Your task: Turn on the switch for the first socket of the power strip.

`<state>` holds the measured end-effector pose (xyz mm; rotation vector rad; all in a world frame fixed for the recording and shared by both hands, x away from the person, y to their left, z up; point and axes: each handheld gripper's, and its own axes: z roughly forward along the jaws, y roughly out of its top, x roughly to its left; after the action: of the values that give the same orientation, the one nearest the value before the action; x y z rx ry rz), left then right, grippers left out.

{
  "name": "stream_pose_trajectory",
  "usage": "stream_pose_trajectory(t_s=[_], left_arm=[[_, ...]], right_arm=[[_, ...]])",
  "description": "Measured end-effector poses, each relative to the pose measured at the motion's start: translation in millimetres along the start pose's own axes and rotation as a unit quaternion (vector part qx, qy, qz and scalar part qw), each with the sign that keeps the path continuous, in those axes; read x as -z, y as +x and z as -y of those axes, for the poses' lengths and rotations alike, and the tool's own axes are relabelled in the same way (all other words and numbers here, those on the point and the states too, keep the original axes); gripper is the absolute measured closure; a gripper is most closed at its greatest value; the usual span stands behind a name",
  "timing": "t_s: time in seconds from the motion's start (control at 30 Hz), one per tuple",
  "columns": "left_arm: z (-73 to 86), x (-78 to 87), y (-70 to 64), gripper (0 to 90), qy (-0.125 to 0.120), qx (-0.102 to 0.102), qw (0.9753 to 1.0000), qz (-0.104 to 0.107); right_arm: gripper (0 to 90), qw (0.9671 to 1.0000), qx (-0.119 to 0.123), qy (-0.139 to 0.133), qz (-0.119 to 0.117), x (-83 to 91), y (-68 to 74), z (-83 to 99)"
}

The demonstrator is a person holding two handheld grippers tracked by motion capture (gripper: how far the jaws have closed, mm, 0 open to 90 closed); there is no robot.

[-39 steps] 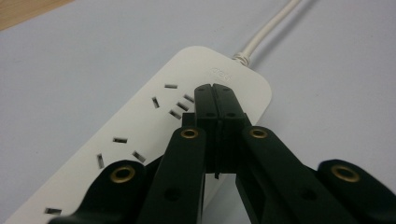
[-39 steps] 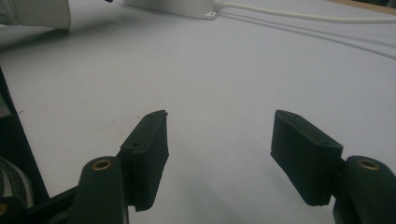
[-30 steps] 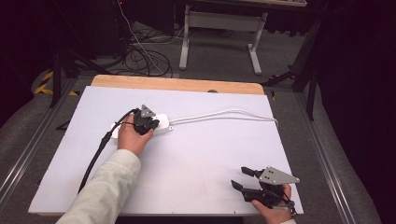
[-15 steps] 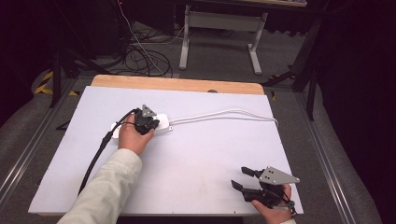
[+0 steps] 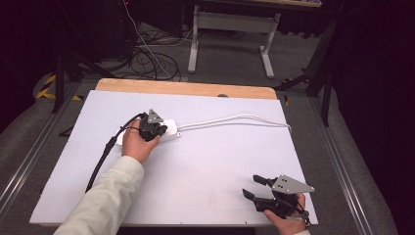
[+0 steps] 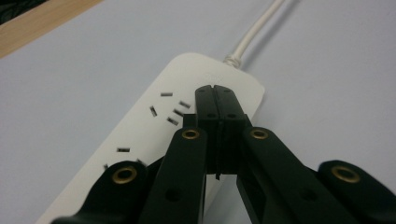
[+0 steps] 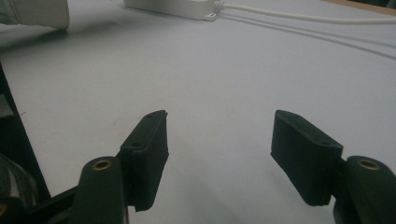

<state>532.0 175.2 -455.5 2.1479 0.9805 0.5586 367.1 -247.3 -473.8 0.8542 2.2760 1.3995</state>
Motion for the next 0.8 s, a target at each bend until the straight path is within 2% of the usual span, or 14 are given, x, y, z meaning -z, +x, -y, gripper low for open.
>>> stream_pose_trajectory(t_s=[0.07,0.37,0.47,0.6,0.63,0.67,0.77,0.8], left_arm=[[-5.6,9.6,-1.2,90.0,-0.004,-0.001,1.0000,0.005],[-20.1,28.9,-8.8,90.0,-0.019,-0.002,0.9996,0.023],[-25.1,38.7,-10.9,90.0,-0.033,0.008,0.9988,0.034],[-27.2,46.2,-12.3,90.0,-0.046,0.008,0.9981,0.040],[-27.5,47.9,-13.3,90.0,-0.049,0.013,0.9977,0.045],[-27.9,50.0,-13.1,90.0,-0.048,0.009,0.9979,0.042],[-28.5,55.0,-12.3,90.0,-0.052,0.012,0.9977,0.042],[-28.9,58.7,-11.8,90.0,-0.060,0.019,0.9970,0.046]], right_arm=[[37.0,1.0000,0.000,0.000,0.001,0.3,0.2,0.1],[37.0,1.0000,-0.001,-0.001,0.002,0.5,-0.3,0.4],[36.9,1.0000,-0.002,0.000,0.003,0.4,-0.5,0.4],[37.0,1.0000,0.000,0.001,0.003,0.0,-0.5,0.4],[36.9,1.0000,0.001,0.002,0.003,0.0,-0.6,0.4],[37.0,1.0000,0.000,0.002,0.003,-0.1,-0.5,0.3],[36.9,1.0000,0.000,0.001,0.002,0.5,0.0,0.5],[37.0,1.0000,0.001,-0.001,0.003,1.5,0.2,0.7]])
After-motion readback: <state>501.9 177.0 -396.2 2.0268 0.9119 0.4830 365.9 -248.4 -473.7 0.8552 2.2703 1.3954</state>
